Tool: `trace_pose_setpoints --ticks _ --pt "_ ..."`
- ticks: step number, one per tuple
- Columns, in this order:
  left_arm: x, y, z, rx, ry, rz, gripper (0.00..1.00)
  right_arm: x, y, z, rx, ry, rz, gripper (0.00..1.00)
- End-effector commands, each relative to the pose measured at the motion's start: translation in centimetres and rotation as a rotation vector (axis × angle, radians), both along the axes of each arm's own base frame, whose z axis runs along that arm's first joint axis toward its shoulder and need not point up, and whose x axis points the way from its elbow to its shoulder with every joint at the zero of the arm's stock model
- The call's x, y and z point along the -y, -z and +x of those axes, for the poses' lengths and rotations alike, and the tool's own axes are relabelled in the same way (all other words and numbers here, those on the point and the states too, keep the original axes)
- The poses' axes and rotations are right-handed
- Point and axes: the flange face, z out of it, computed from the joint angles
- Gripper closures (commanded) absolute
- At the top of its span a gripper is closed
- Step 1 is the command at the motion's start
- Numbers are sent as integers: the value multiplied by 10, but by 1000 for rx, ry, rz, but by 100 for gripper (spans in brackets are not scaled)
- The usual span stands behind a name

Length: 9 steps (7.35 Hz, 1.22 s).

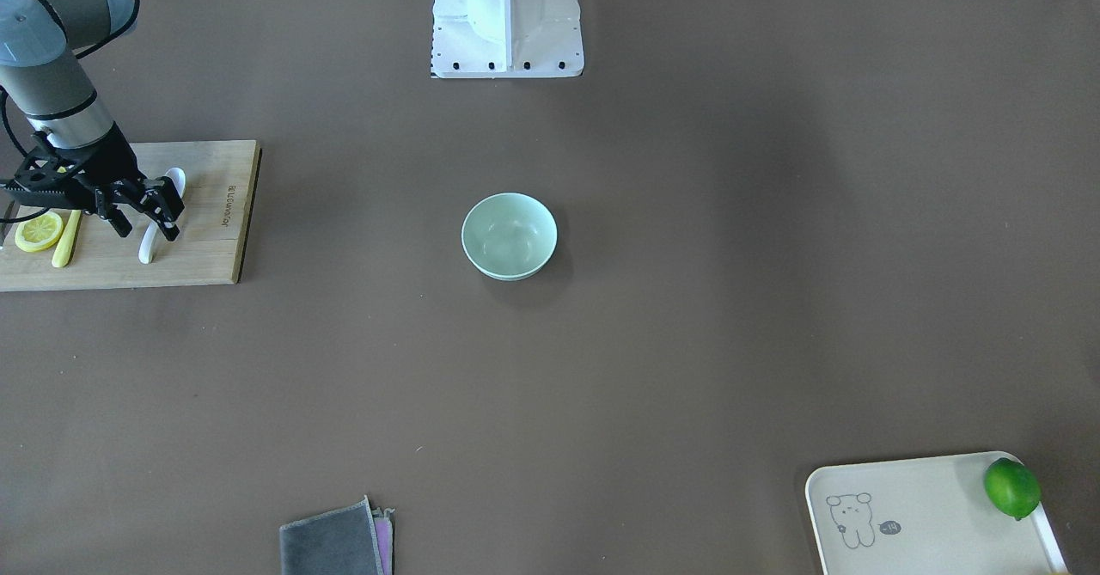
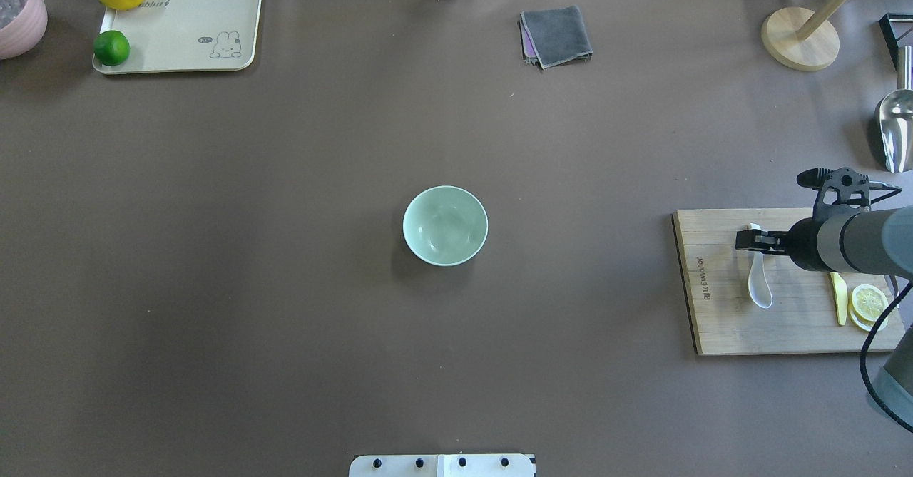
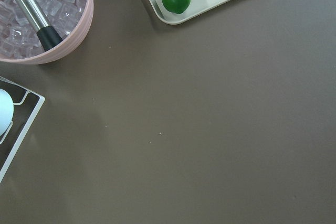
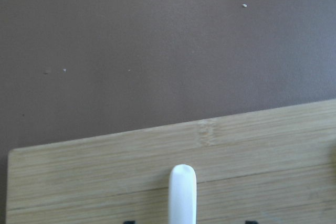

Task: Place spoon in bowl
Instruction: 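Lower the right gripper onto the white spoon on the cutting board and grasp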

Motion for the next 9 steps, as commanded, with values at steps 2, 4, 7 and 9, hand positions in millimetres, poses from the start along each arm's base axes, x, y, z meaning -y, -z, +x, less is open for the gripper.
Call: trace_pose_setpoints --ticks 2,4,7,9 --pt "0 1 0 -2 4 1 2 -4 5 -4 23 -41 -31 100" --pt "0 1 0 -2 5 0 2 -4 14 -4 35 -52 -21 100" --pt "0 2 0 -3 8 -2 2 -5 38 -5 72 -62 -21 100" --pt "0 0 0 -3 9 -6 2 28 107 -56 107 -125 -79 100"
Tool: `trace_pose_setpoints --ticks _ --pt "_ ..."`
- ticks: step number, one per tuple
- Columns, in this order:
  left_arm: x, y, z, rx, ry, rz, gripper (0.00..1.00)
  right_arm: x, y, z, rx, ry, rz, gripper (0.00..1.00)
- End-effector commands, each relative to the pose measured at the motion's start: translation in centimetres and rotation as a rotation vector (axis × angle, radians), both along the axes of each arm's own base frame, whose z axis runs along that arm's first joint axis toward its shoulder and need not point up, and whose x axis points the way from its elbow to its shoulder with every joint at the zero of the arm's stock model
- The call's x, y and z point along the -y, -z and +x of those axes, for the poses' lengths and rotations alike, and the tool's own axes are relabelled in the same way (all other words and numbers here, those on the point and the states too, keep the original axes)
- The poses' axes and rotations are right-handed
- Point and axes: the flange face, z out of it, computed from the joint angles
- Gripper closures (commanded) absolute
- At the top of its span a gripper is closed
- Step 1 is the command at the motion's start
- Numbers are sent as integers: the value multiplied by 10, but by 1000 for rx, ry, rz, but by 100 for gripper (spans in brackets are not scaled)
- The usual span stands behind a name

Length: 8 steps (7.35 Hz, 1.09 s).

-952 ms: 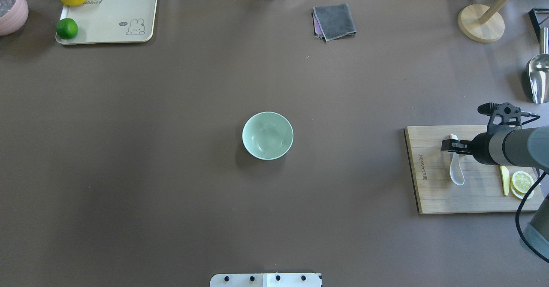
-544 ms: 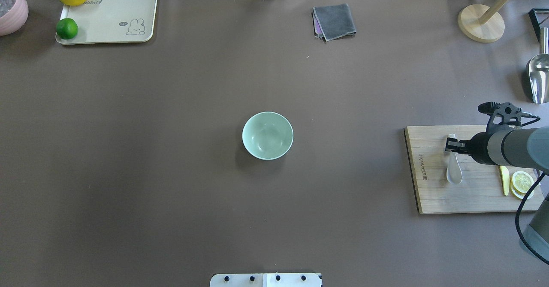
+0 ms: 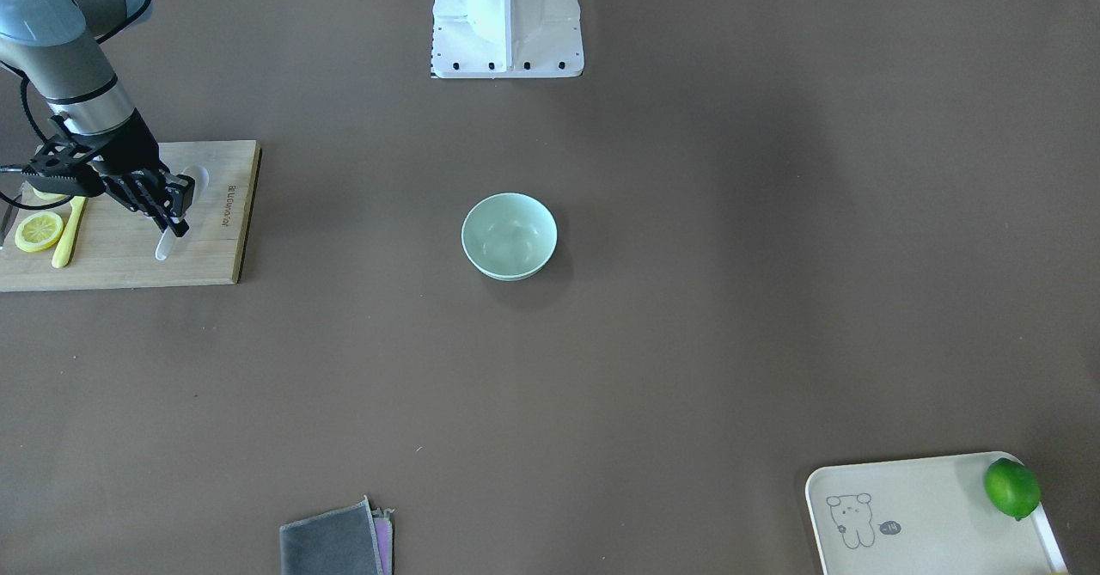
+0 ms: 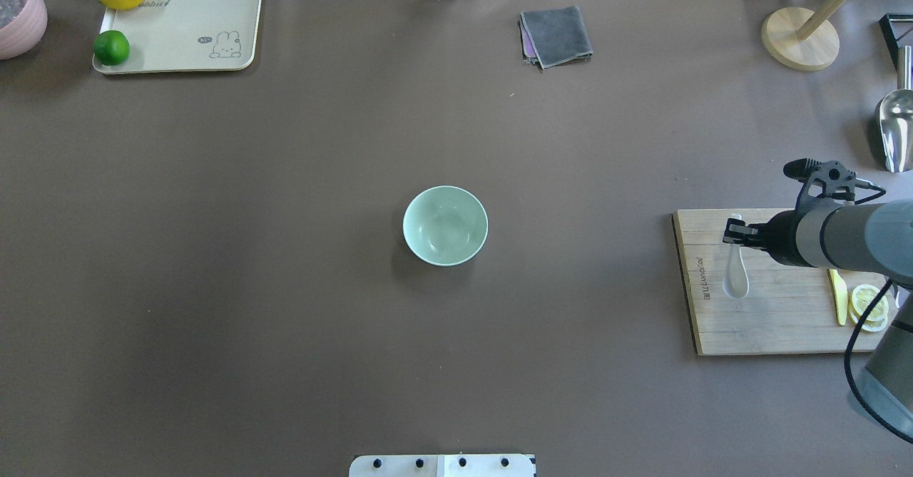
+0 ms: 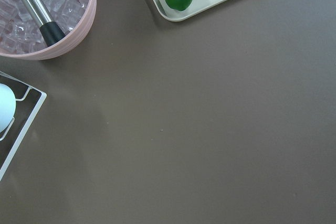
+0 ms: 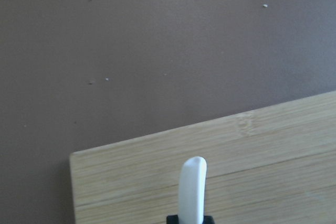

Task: Place spoon in bowl
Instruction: 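Lift the white spoon and carry it with the right gripper over the bowl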

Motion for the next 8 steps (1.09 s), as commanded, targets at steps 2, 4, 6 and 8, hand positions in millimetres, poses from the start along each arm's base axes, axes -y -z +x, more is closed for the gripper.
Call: trace_pose_setpoints --ticks 2,4,6,8 --pt "0 -2 0 0 1 -5 2 24 143 -123 8 -93 -99 100" --pt "0 -3 0 -2 1 -6 2 9 245 -198 41 -151 -160 100" --pt "-1 -4 1 0 0 -9 2 11 314 -263 57 -225 -198 100" --pt "-6 -9 1 -1 0 -20 2 19 324 -279 48 -247 -191 100"
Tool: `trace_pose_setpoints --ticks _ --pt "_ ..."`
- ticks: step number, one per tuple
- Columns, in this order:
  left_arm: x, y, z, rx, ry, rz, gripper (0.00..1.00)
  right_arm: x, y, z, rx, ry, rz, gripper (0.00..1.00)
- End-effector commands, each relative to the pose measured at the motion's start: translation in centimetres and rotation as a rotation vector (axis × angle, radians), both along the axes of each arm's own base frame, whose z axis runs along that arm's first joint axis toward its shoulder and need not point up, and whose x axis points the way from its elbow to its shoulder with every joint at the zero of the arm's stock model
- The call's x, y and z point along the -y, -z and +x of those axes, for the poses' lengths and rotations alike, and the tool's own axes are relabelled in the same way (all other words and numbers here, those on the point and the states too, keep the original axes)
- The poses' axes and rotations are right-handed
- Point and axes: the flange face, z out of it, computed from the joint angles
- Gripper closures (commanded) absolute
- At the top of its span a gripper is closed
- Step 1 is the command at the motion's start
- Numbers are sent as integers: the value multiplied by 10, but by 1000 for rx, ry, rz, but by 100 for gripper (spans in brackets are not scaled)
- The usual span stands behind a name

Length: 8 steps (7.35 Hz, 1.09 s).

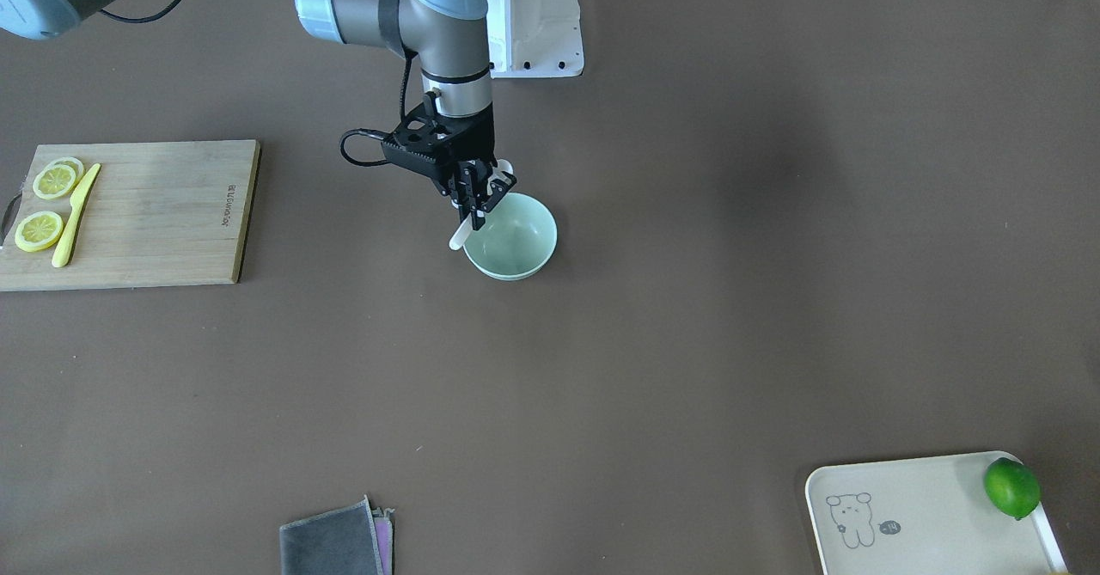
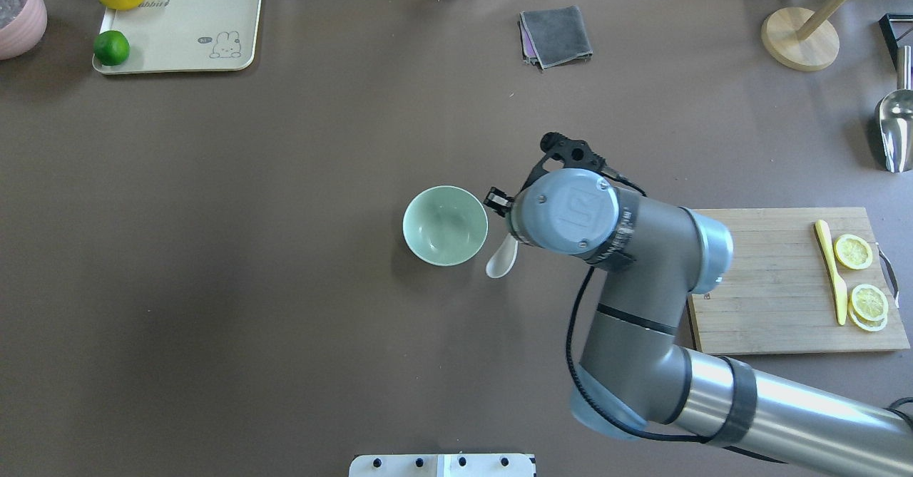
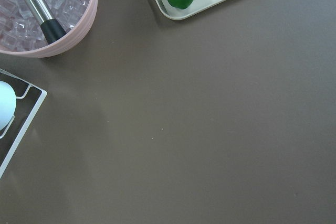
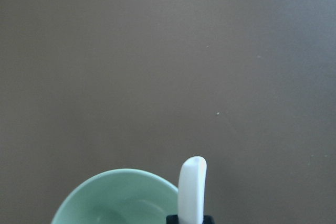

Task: Place spoon in bowl
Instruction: 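Lift the white spoon and carry it with the right gripper over the bowl, then lower the spoon into the bowl and open the right gripper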

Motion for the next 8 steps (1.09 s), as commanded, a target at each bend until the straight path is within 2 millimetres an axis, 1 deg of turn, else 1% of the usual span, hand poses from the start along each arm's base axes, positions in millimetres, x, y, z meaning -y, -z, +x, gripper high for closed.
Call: trace_pose_setpoints --ticks 1,2,3,7,8 --pt "-5 -4 0 -1 0 -7 2 5 11 -10 -4 -23 4 100" --pt "-5 -4 0 -1 0 -7 2 4 12 -11 -4 -20 11 81" --pt "-5 -4 0 -1 0 -9 2 6 18 -10 -10 -11 42 1" --pt "-5 -4 0 -1 0 -9 2 6 21 -9 -16 4 59 0" --pt "-5 -5 0 -1 0 -10 2 10 23 -4 -21 17 79 0"
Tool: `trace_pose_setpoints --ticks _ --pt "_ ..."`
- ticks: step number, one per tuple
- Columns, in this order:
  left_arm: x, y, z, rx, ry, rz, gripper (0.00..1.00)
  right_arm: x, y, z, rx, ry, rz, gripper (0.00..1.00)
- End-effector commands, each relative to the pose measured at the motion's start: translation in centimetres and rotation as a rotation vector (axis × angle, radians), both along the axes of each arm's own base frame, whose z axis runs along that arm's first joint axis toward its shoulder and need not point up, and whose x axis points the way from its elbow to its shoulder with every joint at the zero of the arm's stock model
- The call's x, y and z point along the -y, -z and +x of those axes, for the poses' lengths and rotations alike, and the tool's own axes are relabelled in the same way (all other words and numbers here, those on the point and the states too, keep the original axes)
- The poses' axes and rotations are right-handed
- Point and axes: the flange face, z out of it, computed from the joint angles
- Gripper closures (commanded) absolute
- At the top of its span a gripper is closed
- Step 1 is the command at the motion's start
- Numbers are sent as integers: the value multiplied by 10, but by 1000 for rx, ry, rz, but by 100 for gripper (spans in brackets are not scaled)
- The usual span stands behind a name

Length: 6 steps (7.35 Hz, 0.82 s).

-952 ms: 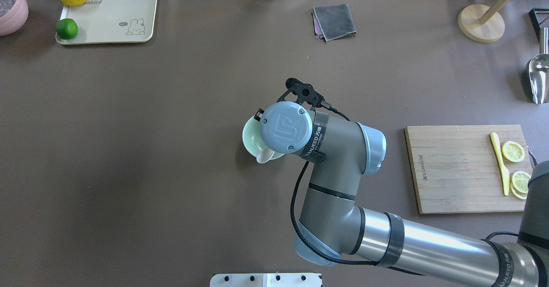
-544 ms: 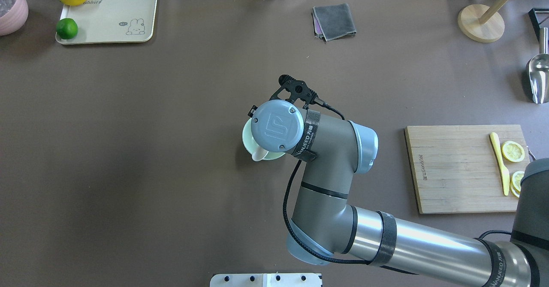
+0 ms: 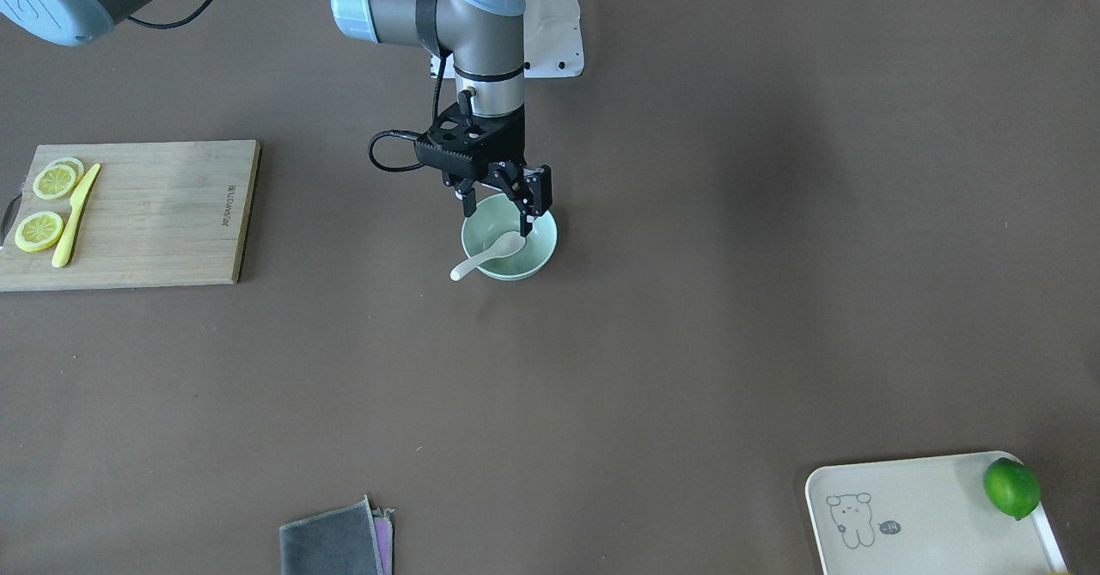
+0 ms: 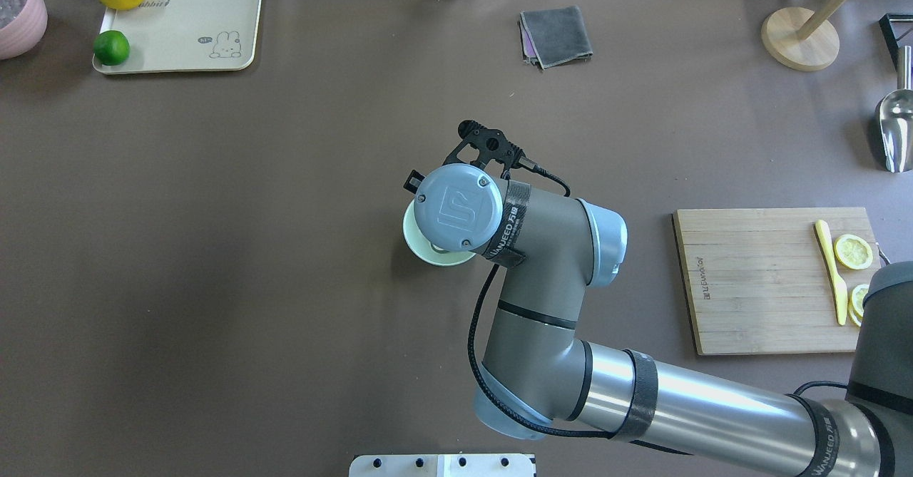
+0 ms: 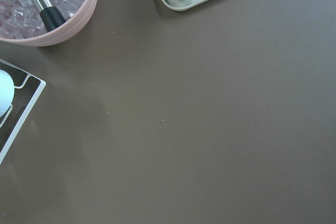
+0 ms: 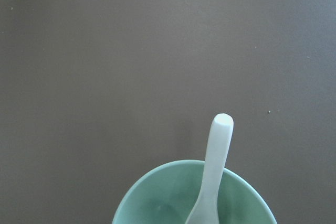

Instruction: Place spoon in bowl

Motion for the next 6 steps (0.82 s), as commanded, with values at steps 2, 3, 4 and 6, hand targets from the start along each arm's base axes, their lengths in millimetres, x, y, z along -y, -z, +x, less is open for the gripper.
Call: trace_pose_setpoints --ticks 2,3,4,6 --pt "-2 -1 0 -14 0 -29 2 35 -20 32 -68 101 64 0" --pt "-5 -7 -1 -12 2 -63 2 59 -50 73 -101 190 83 0" --pt "-8 -7 -5 -13 3 -81 2 81 -85 129 -141 298 126 0" --pt "-39 -42 -11 21 21 -153 2 117 -149 264 -162 488 189 0"
